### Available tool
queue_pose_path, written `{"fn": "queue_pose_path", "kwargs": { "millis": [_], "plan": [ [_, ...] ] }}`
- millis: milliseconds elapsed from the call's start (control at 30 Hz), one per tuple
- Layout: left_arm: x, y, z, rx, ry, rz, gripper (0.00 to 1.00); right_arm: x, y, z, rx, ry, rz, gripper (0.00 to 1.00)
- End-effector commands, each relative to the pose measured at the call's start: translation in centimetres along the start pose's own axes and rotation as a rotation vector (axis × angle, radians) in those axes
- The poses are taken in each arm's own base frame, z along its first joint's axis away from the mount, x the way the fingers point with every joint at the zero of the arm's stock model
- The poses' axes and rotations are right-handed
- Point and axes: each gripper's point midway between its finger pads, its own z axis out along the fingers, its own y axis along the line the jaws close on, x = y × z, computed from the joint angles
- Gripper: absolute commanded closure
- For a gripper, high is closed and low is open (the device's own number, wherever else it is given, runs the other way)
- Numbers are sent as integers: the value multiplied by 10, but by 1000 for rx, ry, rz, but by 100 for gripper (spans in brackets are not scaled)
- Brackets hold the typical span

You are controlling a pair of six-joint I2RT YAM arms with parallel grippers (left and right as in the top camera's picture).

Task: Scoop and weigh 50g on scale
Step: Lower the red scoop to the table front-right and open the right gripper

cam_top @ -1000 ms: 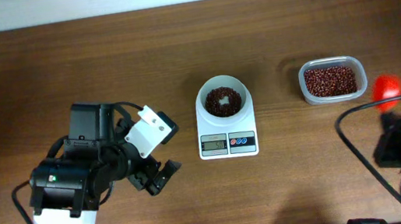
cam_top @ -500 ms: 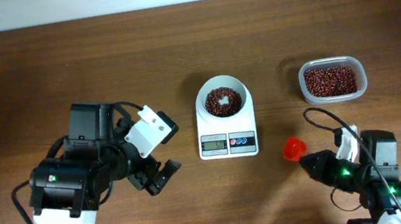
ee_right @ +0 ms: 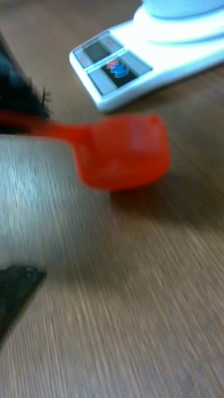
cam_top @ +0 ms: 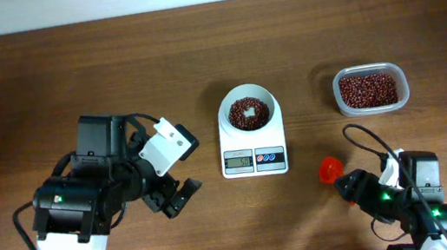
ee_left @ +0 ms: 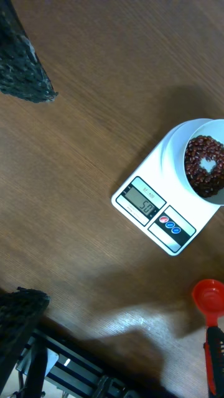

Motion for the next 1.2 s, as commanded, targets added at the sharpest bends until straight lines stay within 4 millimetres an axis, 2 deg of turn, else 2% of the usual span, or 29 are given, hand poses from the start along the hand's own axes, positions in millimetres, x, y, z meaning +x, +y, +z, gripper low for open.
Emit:
{"fn": "queue_pose_path", "kwargs": {
  "millis": [0,200,267,300,333,400,467,533,633,1033,1100,1167],
  "plan": [
    [-3,2,-3,-11,-11,18,1,-8,-16,-1,86,-55,3,1],
    [-3,2,-3,-11,-11,18,1,-7,-33,-3,171,-64,17,1],
    [-3,2,-3,-11,-11,18,1,-13,-28,-4,156,-87,5,1],
    [-3,2,-3,-11,-11,18,1,-23,-19,-7,134,-118,-9,1],
    [-3,2,-3,-11,-11,18,1,-35,-5,-16,101,-152,-42,1],
    [-3,2,-3,-10,-11,18,1,-60,44,-47,-16,-219,-198,1],
    [-3,2,-3,-11,-11,18,1,-73,103,-94,-164,-272,-368,1],
    [-3,2,-3,-11,-10,18,1,-76,129,-130,-203,-304,-399,1],
    [-3,2,-3,-11,-10,18,1,-78,151,-167,-232,-358,-428,1],
    [-3,2,-3,-10,-10,18,1,-85,143,-164,-176,-362,-406,1],
    [-3,2,-3,-10,-10,18,1,-84,144,-165,-183,-361,-391,1],
    [-3,2,-3,-10,-10,18,1,-76,136,-160,-158,-318,-382,1]
  ]
}}
